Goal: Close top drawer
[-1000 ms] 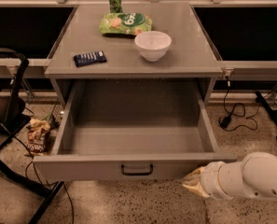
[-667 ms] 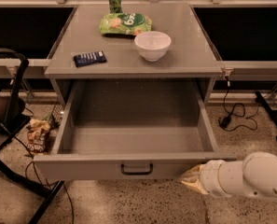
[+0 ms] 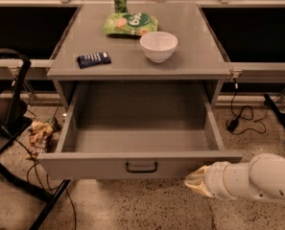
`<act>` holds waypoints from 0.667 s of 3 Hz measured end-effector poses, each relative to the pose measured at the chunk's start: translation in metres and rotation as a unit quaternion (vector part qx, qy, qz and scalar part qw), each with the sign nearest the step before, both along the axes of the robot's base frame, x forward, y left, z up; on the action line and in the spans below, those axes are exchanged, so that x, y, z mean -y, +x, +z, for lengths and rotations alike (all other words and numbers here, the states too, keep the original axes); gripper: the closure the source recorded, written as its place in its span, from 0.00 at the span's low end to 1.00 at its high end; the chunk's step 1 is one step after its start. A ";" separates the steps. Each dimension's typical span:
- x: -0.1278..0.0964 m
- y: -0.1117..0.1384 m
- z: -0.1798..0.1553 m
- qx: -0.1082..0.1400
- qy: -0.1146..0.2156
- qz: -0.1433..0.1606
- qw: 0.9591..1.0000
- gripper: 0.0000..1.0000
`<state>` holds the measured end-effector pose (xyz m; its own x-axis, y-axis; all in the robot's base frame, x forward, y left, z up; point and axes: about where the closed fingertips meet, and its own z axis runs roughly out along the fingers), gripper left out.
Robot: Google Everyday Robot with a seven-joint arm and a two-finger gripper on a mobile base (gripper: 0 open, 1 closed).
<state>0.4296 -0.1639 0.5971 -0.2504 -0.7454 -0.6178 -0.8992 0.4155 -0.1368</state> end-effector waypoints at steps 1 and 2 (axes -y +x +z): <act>-0.009 0.026 -0.001 0.010 0.007 0.021 1.000 1.00; -0.009 0.025 -0.001 0.010 0.007 0.021 1.000 1.00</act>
Offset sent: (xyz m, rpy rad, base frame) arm 0.1526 0.0283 0.0051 0.0354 -0.1096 0.1729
